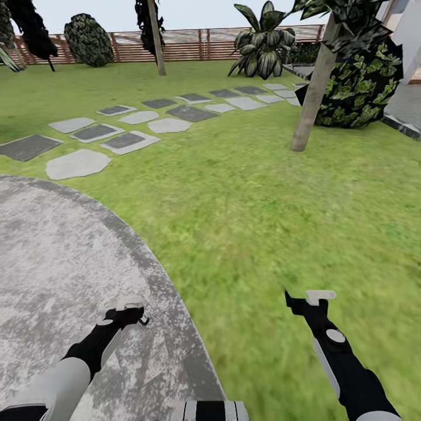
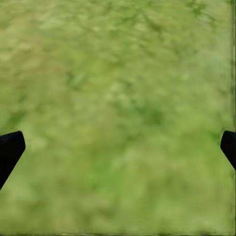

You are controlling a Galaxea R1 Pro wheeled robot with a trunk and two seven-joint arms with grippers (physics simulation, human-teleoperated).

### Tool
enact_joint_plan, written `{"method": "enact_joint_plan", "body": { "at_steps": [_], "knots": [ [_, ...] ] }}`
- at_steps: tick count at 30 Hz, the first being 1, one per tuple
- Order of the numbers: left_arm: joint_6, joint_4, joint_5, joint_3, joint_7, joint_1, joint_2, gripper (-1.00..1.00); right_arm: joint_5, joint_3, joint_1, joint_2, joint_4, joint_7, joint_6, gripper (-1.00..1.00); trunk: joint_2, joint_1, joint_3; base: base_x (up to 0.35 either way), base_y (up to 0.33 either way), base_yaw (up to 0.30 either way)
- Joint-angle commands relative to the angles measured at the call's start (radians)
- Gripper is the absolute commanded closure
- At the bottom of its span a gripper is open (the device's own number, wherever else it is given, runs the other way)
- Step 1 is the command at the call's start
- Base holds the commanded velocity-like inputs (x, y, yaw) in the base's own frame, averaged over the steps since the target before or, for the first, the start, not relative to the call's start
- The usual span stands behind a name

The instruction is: In the garden, pick up the pesticide atomizer on the floor and spray pesticide onto both trees until each tree trunk is fully covered.

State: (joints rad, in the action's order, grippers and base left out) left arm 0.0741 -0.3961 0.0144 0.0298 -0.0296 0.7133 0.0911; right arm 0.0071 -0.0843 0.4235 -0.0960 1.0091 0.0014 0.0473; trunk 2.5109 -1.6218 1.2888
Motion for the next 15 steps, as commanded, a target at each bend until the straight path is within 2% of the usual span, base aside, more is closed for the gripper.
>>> {"method": "enact_joint_plan", "body": {
  "at_steps": [1, 3, 5, 12, 15],
  "knots": [
    [-0.036, 0.009, 0.002, 0.001, 0.0, -0.001, -0.003, -1.0, 0.001, 0.0, 0.0, 0.0, -0.003, 0.0, 0.001, -1.0, 0.001, 0.0, 0.004, 0.0, 0.0, -0.24],
    [-0.099, 0.03, 0.002, 0.002, 0.0, -0.001, -0.006, -1.0, 0.001, 0.0, 0.0, 0.0, -0.003, 0.0, 0.0, -1.0, 0.001, -0.001, 0.01, 0.0, 0.0, -0.244],
    [-0.201, 0.085, 0.001, 0.002, 0.0, 0.0, -0.005, -1.0, 0.001, 0.0, 0.0, -0.001, -0.003, 0.0, -0.001, -1.0, 0.001, -0.002, 0.016, 0.0, 0.0, -0.246],
    [-0.254, 0.103, 0.001, 0.002, 0.0, -0.002, 0.004, -1.0, 0.001, 0.0, 0.0, -0.001, -0.004, 0.0, -0.004, -1.0, 0.003, -0.005, 0.038, 0.0, 0.0, -0.233],
    [-0.27, 0.104, 0.001, 0.002, 0.0, -0.002, 0.006, -1.0, 0.001, 0.0, 0.0, 0.0, -0.004, 0.0, -0.004, -1.0, 0.004, -0.007, 0.048, 0.0, 0.0, -0.087]
  ]
}}
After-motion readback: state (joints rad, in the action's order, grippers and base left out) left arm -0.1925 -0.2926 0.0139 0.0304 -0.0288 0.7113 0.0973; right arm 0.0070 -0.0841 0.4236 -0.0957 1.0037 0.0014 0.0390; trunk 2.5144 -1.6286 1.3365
